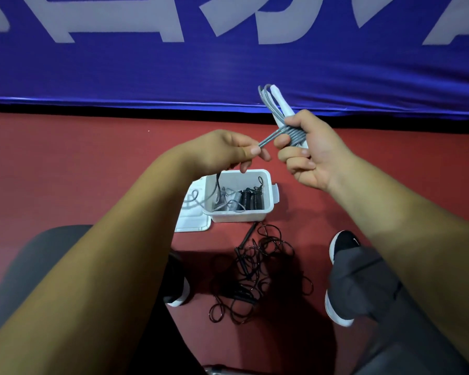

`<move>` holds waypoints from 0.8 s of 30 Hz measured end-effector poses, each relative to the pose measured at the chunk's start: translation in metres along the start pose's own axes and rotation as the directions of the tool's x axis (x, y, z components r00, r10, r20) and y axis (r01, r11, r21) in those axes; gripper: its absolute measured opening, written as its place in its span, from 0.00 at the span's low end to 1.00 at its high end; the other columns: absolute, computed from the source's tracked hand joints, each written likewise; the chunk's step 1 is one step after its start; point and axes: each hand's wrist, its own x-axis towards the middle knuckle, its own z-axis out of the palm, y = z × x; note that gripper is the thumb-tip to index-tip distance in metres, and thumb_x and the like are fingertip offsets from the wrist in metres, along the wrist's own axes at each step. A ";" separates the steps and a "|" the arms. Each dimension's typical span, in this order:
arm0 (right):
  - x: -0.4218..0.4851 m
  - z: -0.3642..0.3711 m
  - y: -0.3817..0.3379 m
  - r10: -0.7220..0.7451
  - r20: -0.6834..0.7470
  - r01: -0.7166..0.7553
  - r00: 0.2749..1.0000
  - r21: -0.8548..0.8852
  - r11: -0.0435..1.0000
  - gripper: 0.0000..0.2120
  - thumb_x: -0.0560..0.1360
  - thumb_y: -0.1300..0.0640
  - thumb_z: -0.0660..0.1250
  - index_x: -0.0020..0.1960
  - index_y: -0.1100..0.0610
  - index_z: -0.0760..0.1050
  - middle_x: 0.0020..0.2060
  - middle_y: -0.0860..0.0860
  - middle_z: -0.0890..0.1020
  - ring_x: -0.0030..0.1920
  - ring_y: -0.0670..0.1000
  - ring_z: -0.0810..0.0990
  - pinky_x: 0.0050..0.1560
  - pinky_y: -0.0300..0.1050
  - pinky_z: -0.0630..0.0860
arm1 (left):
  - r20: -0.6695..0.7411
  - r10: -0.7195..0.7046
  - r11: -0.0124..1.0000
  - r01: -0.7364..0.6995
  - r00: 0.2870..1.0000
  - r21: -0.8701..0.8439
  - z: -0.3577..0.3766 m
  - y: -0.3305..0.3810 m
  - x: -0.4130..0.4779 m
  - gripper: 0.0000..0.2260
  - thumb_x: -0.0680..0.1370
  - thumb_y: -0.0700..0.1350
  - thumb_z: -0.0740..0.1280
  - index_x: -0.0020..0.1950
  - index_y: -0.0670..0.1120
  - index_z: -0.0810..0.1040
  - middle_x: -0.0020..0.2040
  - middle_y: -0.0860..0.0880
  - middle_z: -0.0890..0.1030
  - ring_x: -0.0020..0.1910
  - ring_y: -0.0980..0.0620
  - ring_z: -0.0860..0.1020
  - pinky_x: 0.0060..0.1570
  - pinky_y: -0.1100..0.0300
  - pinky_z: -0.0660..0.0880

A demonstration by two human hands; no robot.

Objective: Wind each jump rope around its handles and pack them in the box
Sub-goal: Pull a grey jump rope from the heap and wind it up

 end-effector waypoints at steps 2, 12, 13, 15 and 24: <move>-0.001 0.000 0.001 -0.015 -0.029 0.015 0.999 -0.018 1.000 0.05 0.80 0.55 0.62 0.48 0.54 0.67 0.35 0.49 0.72 0.25 0.42 0.56 0.17 0.34 0.50 | 0.015 -0.030 0.999 0.029 0.999 0.034 0.000 0.001 0.000 0.10 0.86 0.52 0.65 0.59 0.55 0.86 0.38 0.51 0.78 0.34 0.58 0.69 0.38 0.62 0.66; -0.008 0.005 0.011 0.016 -0.070 -0.029 0.997 -0.198 0.980 0.07 0.80 0.54 0.68 0.52 0.58 0.76 0.37 0.52 0.78 0.27 0.43 0.73 0.22 0.34 0.73 | 0.016 -0.202 0.960 0.195 0.979 0.200 0.000 -0.017 0.004 0.10 0.85 0.48 0.66 0.56 0.50 0.87 0.37 0.54 0.85 0.39 0.55 0.80 0.49 0.56 0.78; -0.010 0.008 0.012 0.007 -0.057 -0.018 0.998 -0.202 0.979 0.08 0.80 0.53 0.70 0.52 0.58 0.77 0.37 0.53 0.78 0.28 0.44 0.77 0.25 0.36 0.78 | 0.011 -0.221 0.956 0.214 0.975 0.202 0.001 -0.018 0.004 0.10 0.86 0.47 0.66 0.57 0.48 0.87 0.38 0.53 0.85 0.40 0.55 0.82 0.49 0.56 0.80; -0.014 0.011 0.013 0.004 -0.008 -0.005 1.000 -0.191 0.982 0.12 0.78 0.51 0.74 0.55 0.58 0.79 0.36 0.53 0.79 0.30 0.45 0.81 0.28 0.38 0.81 | -0.001 -0.230 0.961 0.227 0.973 0.159 0.002 -0.020 0.005 0.09 0.86 0.46 0.66 0.56 0.47 0.86 0.39 0.51 0.87 0.40 0.54 0.83 0.50 0.54 0.81; -0.018 0.017 0.012 0.133 0.134 -0.104 0.982 -0.204 0.974 0.10 0.77 0.55 0.70 0.56 0.56 0.74 0.35 0.50 0.77 0.27 0.42 0.74 0.23 0.34 0.76 | -0.034 -0.218 0.966 0.221 0.975 0.134 0.000 -0.019 0.003 0.05 0.83 0.46 0.70 0.52 0.50 0.86 0.46 0.51 0.89 0.45 0.56 0.85 0.57 0.51 0.82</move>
